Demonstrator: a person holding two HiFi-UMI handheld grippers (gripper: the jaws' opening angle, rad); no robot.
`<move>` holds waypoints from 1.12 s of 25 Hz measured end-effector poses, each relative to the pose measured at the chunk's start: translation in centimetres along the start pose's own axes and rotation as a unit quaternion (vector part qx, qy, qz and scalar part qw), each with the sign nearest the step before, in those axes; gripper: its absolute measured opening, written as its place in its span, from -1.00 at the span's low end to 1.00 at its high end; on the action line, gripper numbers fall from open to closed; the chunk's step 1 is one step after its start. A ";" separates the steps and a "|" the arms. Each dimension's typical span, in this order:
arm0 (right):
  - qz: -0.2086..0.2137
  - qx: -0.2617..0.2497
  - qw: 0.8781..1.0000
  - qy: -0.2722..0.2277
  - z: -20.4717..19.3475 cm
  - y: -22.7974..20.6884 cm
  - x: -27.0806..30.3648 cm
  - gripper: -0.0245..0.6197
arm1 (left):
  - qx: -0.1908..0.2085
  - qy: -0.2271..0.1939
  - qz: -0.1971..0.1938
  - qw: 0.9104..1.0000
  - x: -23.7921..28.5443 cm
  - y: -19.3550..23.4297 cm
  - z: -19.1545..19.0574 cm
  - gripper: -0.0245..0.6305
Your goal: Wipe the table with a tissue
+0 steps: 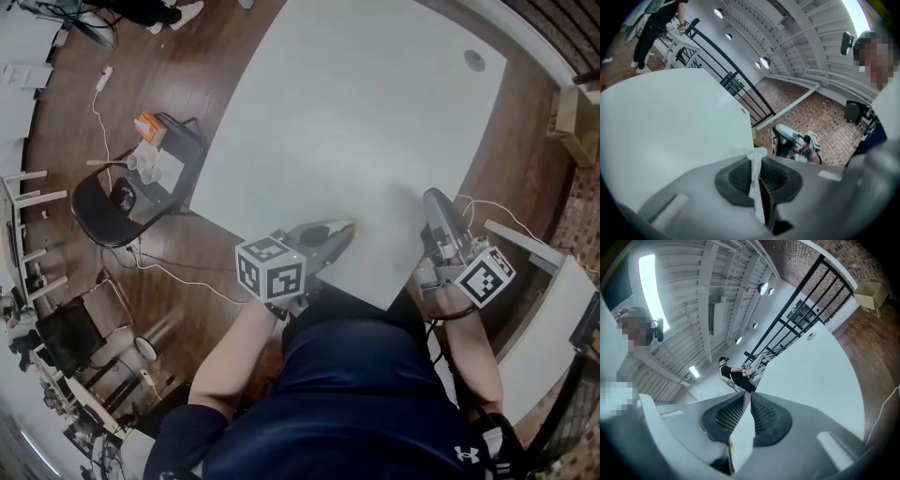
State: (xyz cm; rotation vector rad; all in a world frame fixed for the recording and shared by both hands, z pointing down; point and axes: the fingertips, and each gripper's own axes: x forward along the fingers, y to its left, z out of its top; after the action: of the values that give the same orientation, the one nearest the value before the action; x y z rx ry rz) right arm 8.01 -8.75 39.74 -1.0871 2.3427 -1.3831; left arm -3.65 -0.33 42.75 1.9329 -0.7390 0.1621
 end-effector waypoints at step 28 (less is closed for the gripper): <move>-0.036 -0.277 0.960 -0.028 0.4 10.9 -5.5 -0.89 | 0.050 -0.034 -0.068 0.996 -3.1 -8.3 0.2 -0.87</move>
State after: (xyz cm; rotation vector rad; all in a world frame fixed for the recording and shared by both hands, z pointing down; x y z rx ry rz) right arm 6.75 -2.14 29.52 -1.3329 2.7460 -0.7016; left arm -1.53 3.20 34.96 2.0864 -0.6520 0.0507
